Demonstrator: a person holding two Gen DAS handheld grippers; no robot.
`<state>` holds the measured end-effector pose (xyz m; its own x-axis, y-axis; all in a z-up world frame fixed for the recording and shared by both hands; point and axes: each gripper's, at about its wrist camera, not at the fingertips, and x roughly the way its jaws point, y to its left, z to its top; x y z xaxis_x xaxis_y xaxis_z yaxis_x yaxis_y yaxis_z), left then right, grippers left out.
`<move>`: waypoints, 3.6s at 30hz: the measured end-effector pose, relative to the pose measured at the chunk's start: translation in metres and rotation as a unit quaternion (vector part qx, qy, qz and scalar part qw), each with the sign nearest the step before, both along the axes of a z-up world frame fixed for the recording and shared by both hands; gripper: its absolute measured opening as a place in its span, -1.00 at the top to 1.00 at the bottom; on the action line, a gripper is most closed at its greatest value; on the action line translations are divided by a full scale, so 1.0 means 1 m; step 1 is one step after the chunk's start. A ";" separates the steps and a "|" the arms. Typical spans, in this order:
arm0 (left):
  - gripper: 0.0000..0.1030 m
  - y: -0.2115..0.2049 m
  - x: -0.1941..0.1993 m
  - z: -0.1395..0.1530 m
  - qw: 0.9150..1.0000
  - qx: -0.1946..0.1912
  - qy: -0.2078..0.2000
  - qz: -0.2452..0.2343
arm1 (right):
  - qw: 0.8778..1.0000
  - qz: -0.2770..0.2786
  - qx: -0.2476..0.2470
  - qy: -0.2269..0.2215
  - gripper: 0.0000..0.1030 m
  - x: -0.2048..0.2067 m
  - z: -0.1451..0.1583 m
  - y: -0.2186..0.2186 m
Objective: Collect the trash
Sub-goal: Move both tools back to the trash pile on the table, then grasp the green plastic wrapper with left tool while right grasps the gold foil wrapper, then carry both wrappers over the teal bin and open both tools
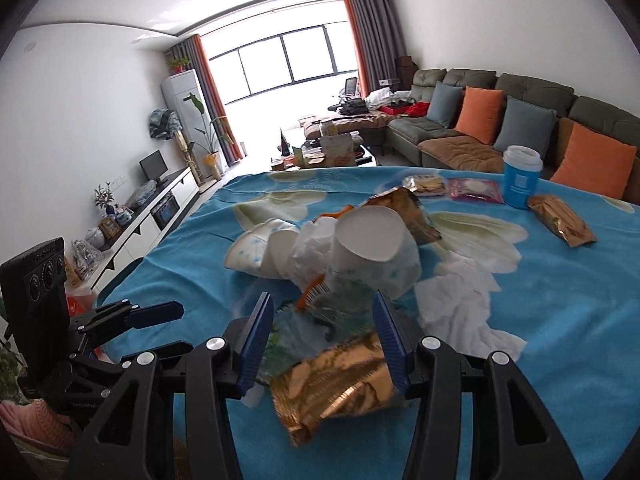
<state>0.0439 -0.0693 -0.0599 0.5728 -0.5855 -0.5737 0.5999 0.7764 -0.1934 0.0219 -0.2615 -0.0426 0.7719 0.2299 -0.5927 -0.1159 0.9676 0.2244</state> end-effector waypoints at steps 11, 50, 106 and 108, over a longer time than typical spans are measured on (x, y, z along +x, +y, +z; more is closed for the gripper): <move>0.11 -0.022 0.028 -0.017 0.998 0.008 0.055 -0.011 | 0.997 -0.022 0.054 0.056 0.04 -0.026 -0.040 -0.033; 0.90 0.095 0.007 0.005 0.994 -0.017 0.026 0.102 | 0.985 0.143 0.086 0.037 0.44 0.001 -0.027 0.055; 0.90 0.351 -0.007 -0.004 0.904 0.010 0.045 0.425 | 0.928 0.368 0.041 0.035 0.44 0.151 0.000 0.339; 0.90 0.356 -0.006 -0.009 0.902 0.009 0.049 0.429 | 0.928 0.368 0.039 0.040 0.44 0.155 -0.002 0.347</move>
<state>0.0383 0.2864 -0.0688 0.7560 0.0587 -0.6519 -0.2419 0.9505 -0.1950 0.1772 0.0851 -0.0447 0.3425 0.7231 -0.5999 -0.7196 0.6124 0.3274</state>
